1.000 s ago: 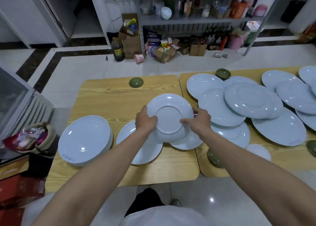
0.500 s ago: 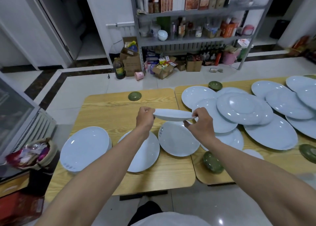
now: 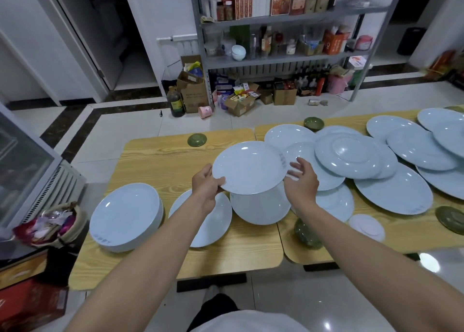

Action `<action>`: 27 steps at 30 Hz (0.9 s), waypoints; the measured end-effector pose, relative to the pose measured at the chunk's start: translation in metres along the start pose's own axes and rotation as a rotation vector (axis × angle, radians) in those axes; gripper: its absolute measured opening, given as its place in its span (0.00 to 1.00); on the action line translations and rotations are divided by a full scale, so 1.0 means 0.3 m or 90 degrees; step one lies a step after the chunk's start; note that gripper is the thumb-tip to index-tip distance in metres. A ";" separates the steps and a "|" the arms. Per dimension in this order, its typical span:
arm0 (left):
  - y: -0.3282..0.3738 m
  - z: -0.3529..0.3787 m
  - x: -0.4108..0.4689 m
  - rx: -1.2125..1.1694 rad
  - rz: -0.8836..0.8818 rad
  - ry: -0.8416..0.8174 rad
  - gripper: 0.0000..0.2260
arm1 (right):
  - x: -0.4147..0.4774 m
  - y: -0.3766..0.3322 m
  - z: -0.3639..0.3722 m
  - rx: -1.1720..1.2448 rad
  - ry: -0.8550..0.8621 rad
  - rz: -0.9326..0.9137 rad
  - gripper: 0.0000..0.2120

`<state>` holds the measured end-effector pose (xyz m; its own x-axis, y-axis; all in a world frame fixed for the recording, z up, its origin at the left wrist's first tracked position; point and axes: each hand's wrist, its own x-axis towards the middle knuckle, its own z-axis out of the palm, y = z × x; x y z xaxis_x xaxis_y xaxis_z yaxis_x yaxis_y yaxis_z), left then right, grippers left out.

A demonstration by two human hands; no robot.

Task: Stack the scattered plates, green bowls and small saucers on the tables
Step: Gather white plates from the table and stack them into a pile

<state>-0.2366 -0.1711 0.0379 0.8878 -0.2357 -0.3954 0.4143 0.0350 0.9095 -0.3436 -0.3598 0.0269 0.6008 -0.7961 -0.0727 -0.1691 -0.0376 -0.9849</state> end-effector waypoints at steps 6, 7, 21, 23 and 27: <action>-0.036 -0.022 -0.027 0.017 0.071 0.028 0.29 | -0.091 -0.025 0.006 0.324 -0.169 0.216 0.15; -0.039 -0.024 -0.038 0.029 0.076 0.033 0.32 | -0.103 -0.014 0.011 0.309 -0.193 0.211 0.16; -0.257 -0.254 -0.098 0.808 0.230 0.055 0.27 | -0.175 0.060 0.031 0.324 -0.131 0.289 0.26; -0.292 -0.279 -0.102 0.876 0.229 0.075 0.27 | -0.185 0.065 0.039 0.322 -0.140 0.295 0.26; -0.331 -0.316 -0.107 0.929 0.207 0.092 0.27 | -0.196 0.075 0.051 0.315 -0.142 0.306 0.26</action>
<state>-0.2872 -0.0748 -0.0519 0.9468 -0.3100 -0.0865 -0.2808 -0.9269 0.2490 -0.3707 -0.3047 0.0067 0.7028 -0.5119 -0.4940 -0.1134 0.6050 -0.7881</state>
